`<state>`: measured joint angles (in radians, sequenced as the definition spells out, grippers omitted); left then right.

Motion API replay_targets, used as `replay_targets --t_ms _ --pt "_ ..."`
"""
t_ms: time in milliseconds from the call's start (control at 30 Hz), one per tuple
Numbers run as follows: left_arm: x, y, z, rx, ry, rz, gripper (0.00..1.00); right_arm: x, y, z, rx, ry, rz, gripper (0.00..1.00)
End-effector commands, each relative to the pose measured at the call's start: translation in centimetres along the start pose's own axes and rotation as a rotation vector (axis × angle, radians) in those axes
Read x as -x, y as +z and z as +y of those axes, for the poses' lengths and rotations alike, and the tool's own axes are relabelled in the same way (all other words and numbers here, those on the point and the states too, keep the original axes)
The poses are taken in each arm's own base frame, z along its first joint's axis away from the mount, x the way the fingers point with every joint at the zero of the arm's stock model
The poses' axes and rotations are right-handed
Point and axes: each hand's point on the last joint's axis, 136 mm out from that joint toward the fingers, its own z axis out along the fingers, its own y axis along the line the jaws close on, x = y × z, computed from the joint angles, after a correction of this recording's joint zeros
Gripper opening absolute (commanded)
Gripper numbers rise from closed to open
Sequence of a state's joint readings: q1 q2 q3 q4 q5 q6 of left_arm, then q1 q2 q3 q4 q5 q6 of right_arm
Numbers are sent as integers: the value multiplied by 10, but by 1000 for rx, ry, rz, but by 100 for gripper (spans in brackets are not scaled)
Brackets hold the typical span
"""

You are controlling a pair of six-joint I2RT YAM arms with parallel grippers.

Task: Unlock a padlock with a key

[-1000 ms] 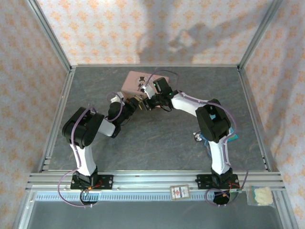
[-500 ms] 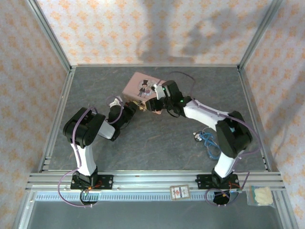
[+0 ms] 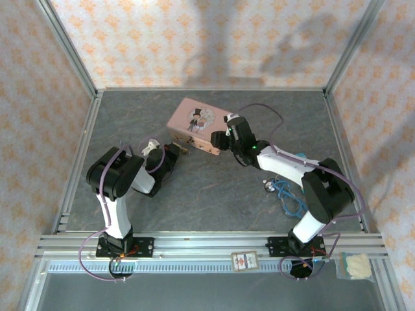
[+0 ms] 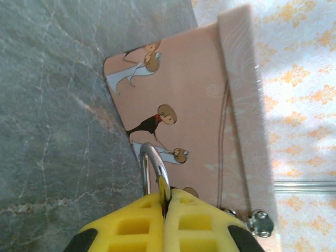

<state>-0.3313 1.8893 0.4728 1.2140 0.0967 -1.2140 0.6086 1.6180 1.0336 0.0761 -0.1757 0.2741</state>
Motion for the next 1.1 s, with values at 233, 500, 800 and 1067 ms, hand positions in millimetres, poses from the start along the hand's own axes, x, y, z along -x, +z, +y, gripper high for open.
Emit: replay_targets --t_ms 233,500,800,1067 --pt "-16 -42 -35 -36 168 168 0 43 -57 -83 -305 44 -263 63" --pt "-53 -88 -22 165 462 366 0 32 -88 -135 -502 52 -321 100" --pt "-88 -113 3 300 547 522 0 22 -101 -145 -510 80 -382 100" --pt "-102 -98 21 355 565 556 0 19 -109 -150 -508 64 -402 100"
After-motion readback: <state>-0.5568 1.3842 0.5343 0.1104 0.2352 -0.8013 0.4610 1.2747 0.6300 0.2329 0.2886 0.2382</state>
